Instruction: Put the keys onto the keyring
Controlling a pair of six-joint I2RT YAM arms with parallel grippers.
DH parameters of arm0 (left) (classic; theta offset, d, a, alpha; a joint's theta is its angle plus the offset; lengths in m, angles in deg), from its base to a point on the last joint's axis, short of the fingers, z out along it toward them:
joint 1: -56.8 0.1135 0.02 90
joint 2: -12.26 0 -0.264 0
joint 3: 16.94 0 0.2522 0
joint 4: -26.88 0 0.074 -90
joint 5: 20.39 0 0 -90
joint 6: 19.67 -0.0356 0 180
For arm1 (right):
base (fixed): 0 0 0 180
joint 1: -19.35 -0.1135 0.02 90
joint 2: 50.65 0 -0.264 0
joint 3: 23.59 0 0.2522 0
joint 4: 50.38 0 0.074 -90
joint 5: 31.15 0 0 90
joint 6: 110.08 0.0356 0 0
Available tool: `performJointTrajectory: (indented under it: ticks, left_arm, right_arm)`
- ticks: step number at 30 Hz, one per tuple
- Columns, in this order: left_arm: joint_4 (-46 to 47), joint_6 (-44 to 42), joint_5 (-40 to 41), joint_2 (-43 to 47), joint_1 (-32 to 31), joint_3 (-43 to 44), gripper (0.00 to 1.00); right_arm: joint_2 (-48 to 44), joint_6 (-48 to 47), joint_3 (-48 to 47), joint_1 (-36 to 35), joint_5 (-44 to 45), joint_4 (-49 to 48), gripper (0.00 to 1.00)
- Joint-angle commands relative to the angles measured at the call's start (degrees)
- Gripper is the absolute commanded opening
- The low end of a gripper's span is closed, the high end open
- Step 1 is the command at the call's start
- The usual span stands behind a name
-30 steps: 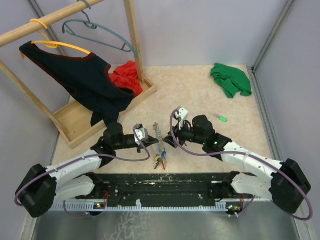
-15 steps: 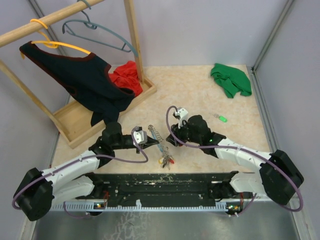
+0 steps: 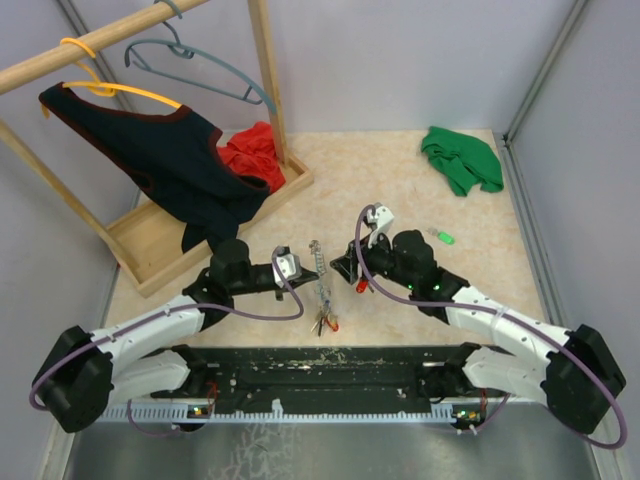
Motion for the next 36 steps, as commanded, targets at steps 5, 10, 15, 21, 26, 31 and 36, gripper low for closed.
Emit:
performJointTrajectory:
  ticks: [5, 10, 15, 21, 26, 31, 36]
  left_arm:
    - [5.4, 0.4, 0.0, -0.1, -0.4, 0.2, 0.00]
    - [5.5, 0.6, 0.0, -0.4, -0.4, 0.1, 0.00]
    - [6.0, 1.1, 0.3, -0.2, -0.4, 0.0, 0.00]
    - [8.1, 2.3, -1.8, -0.2, -0.4, -0.5, 0.00]
    - [6.3, 0.9, -2.1, 1.5, -0.4, -0.9, 0.00]
    - [0.1, -2.8, -0.7, 2.0, -0.4, 0.8, 0.00]
    - [-4.2, -7.1, -1.5, 1.9, -0.4, 1.9, 0.00]
  right_arm:
    - [3.8, 4.7, 0.9, 0.5, -4.3, -11.1, 0.57]
    - [3.8, 4.9, 1.5, 0.5, -7.1, -12.2, 0.57]
    - [4.5, 3.4, 1.4, 0.5, -8.9, -9.8, 0.57]
    - [6.1, 1.8, 1.5, 0.5, -5.0, -4.6, 0.57]
    - [4.2, 0.9, 1.1, 0.5, 5.6, 1.3, 0.57]
    - [-0.5, -0.4, 1.2, 0.6, 1.4, -0.9, 0.57]
    - [-2.7, -0.5, 0.1, 0.5, -3.7, -2.9, 0.61]
